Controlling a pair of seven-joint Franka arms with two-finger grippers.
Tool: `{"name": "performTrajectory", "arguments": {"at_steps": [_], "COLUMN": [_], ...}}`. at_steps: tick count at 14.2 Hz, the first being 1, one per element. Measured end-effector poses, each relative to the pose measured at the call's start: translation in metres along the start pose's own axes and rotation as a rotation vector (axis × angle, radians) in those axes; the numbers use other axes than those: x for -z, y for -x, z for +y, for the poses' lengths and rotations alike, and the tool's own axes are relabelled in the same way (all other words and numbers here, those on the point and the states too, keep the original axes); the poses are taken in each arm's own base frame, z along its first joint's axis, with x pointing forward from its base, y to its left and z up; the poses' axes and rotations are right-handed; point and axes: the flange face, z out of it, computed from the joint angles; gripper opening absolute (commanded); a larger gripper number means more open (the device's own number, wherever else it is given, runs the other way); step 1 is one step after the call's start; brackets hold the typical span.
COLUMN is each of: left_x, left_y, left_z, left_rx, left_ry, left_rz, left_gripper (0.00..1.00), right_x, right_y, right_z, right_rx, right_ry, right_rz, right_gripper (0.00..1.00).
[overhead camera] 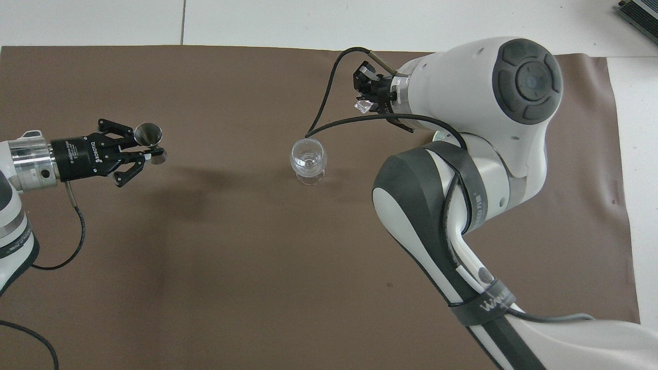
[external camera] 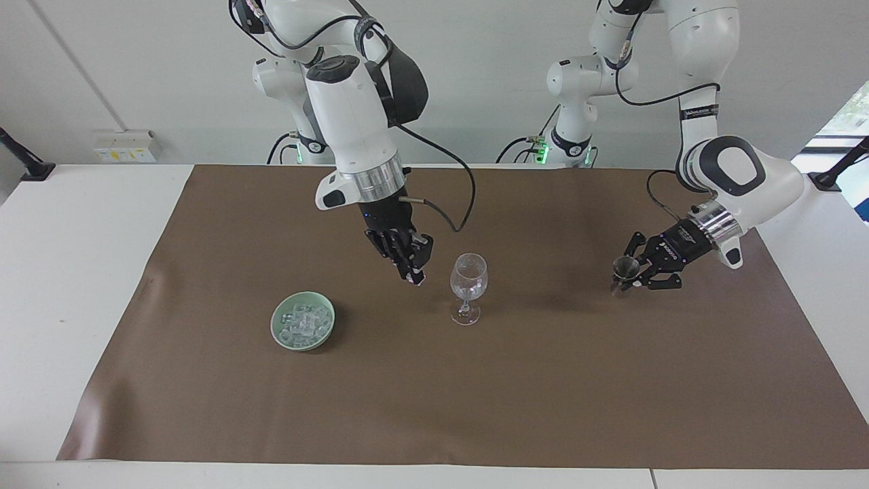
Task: Pour wine and add ice with both arms
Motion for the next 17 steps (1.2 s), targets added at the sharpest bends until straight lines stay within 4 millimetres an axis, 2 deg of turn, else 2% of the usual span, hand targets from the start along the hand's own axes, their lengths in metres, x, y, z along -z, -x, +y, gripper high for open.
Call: {"name": "performTrajectory", "arguments": {"at_steps": [2, 4, 10, 13, 17], "left_x": [0.009, 0.013, 0.006, -0.001, -0.001], "left_y": [-0.021, -0.042, -0.084, -0.098, -0.126], "left_z": [0.001, 0.003, 0.001, -0.005, -0.005], "left_rx": [0.071, 0.113, 0.099, 0.092, 0.088], "left_ry": [0.041, 0.066, 0.084, 0.097, 0.122], "left_rz": [-0.039, -0.069, -0.152, -0.169, -0.196], "left_gripper": [0.0, 0.0, 0.0, 0.0, 0.0], "right_x": [0.002, 0.002, -0.002, -0.006, -0.004], "right_y": [0.005, 0.015, 0.071, 0.08, 0.087], "right_z": [-0.006, -0.011, -0.029, -0.02, -0.011], "right_rx": [-0.046, -0.021, 0.109, 0.172, 0.198], "right_ry": [-0.03, -0.036, -0.028, 0.027, 0.073], "right_rz": [0.01, 0.018, -0.007, -0.036, -0.058], "right_gripper": [0.0, 0.0, 0.0, 0.0, 0.0]}}
